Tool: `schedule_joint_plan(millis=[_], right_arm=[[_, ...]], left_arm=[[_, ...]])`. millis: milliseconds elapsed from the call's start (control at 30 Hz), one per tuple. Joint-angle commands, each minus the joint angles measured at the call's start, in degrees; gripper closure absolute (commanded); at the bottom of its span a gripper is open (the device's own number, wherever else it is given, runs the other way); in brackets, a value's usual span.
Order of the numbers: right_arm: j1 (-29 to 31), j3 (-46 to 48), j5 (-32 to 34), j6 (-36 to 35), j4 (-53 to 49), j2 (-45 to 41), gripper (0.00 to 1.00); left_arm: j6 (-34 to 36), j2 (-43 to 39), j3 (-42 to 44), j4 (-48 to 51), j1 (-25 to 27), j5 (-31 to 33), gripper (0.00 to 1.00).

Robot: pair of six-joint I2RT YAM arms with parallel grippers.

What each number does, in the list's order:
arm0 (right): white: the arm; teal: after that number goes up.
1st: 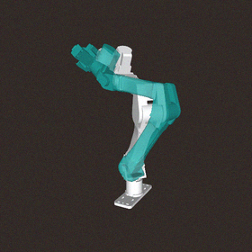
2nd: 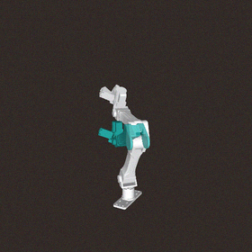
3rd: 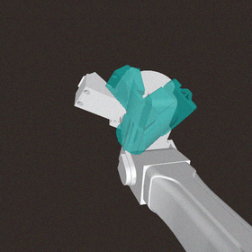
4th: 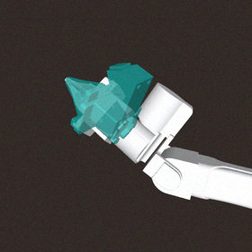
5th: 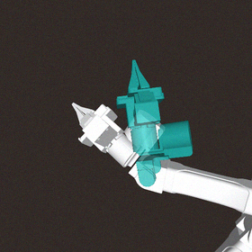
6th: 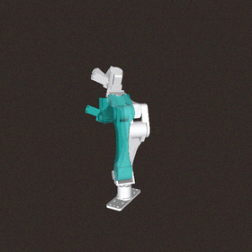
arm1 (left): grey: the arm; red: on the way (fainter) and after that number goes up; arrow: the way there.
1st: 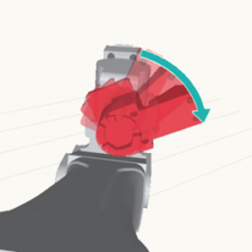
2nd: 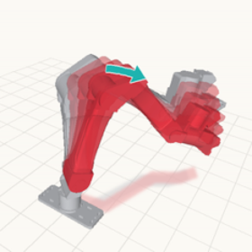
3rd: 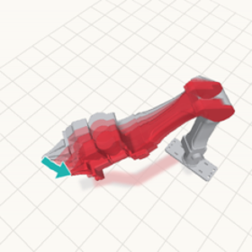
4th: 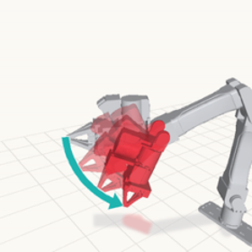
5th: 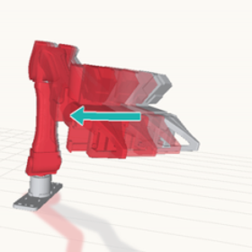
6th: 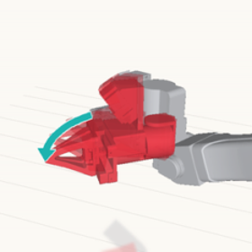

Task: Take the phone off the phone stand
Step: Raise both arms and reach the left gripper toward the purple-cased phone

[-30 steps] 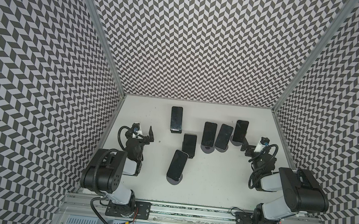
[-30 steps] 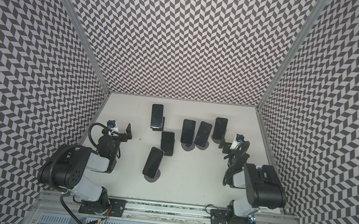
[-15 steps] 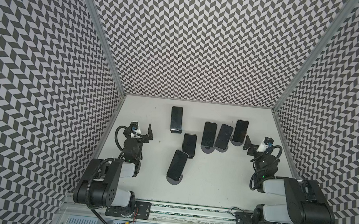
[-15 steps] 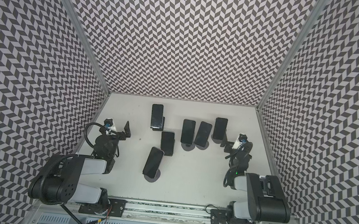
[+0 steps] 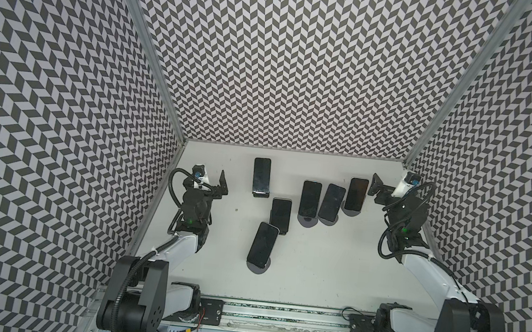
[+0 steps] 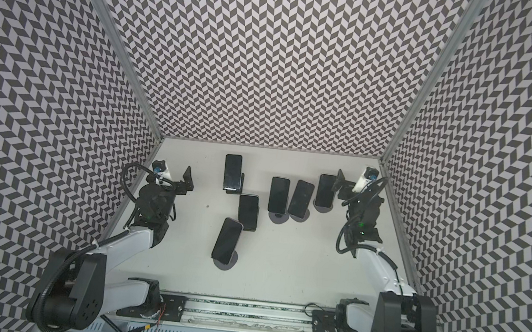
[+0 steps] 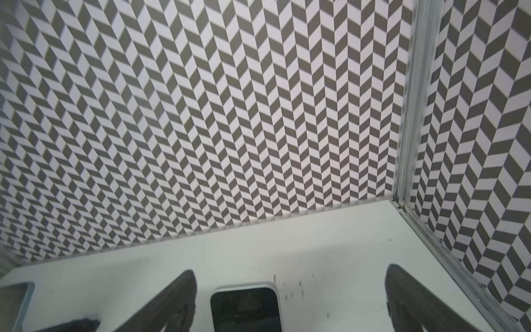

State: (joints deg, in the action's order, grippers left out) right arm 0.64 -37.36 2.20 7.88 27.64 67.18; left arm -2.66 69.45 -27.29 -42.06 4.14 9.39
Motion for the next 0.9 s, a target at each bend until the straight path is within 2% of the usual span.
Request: schedule_joint_plan(millis=[0, 200, 267, 433, 633, 867], right_arm=[[0.6, -3.6, -0.5, 4.2, -13.3, -3.2, 0.01], [2.7, -9.9, -0.2, 11.5, -25.9, -5.8, 0.01], [3.7, -10.4, -0.8, 15.1, -29.5, -7.1, 0.01], [7.5, -11.4, -0.9, 18.7, -38.7, -13.2, 0.01], [7.6, -15.8, -4.2, 18.3, -53.4, -21.6, 0.01], [7.7, -26.4, -9.7, 13.4, -68.5, -21.6, 0.04]], left_arm=[[-2.0, -3.0, -4.9, 10.6, 1.2, 1.6, 0.04], [-3.8, -6.1, -12.9, 19.8, 4.2, 2.1, 0.08], [-3.1, -6.6, -16.0, 23.0, 5.8, 3.6, 0.09], [-2.3, -6.4, -23.9, 31.2, 9.2, 6.3, 0.12], [-2.9, -5.8, -29.9, 36.3, 14.0, 7.2, 0.15], [-2.6, -3.6, -35.9, 43.5, 21.1, 6.1, 0.19]])
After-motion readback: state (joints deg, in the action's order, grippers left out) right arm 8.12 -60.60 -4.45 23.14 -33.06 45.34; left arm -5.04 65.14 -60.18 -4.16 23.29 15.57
